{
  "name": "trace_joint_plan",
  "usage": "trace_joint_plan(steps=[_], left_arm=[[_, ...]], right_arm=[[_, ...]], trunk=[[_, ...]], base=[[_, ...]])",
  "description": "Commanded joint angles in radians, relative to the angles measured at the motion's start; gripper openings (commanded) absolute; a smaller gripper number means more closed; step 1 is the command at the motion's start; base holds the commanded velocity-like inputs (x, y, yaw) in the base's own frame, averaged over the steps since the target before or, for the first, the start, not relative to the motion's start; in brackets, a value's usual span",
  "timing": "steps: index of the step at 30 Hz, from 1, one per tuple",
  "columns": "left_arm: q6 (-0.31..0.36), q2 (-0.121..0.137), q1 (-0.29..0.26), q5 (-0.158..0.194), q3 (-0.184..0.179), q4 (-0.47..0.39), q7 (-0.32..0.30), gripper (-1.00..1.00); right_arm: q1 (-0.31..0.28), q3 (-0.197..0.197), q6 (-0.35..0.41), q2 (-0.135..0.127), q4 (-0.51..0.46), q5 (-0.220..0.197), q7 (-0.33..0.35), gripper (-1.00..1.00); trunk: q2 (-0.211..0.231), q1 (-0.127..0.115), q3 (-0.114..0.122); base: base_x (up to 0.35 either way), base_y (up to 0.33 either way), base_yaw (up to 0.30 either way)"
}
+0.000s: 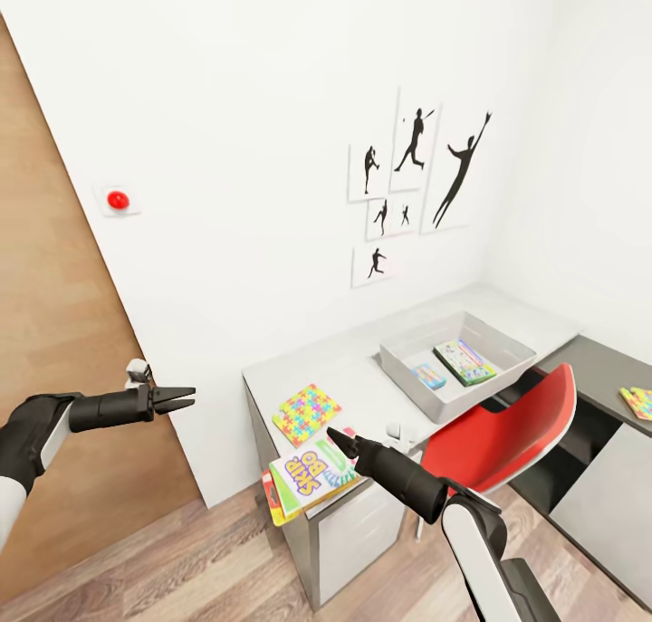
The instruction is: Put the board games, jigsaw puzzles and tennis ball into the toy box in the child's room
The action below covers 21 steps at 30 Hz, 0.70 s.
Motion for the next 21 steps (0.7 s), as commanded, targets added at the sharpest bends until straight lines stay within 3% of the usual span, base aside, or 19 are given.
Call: trace_joint_plan(steps=[1, 21], left_arm=[[0.011, 0.001, -0.001, 0.001, 0.0, 0.0, -0.003, 1.0], [0.011, 0.0, -0.001, 0.001, 0.0, 0.0, -0.002, 1.0]], right_arm=[[-0.001, -0.001, 0.005, 0.001, -0.001, -0.002, 0.002, 1.0], [0.006, -0.002, -0.001, 0.001, -0.001, -0.001, 0.002, 1.0]], trunk=[[-0.002, 0.001, -0.001], [-0.002, 0.001, 0.031]], base=[[0.0, 0.0, 0.0], [0.0, 0.0, 0.0]])
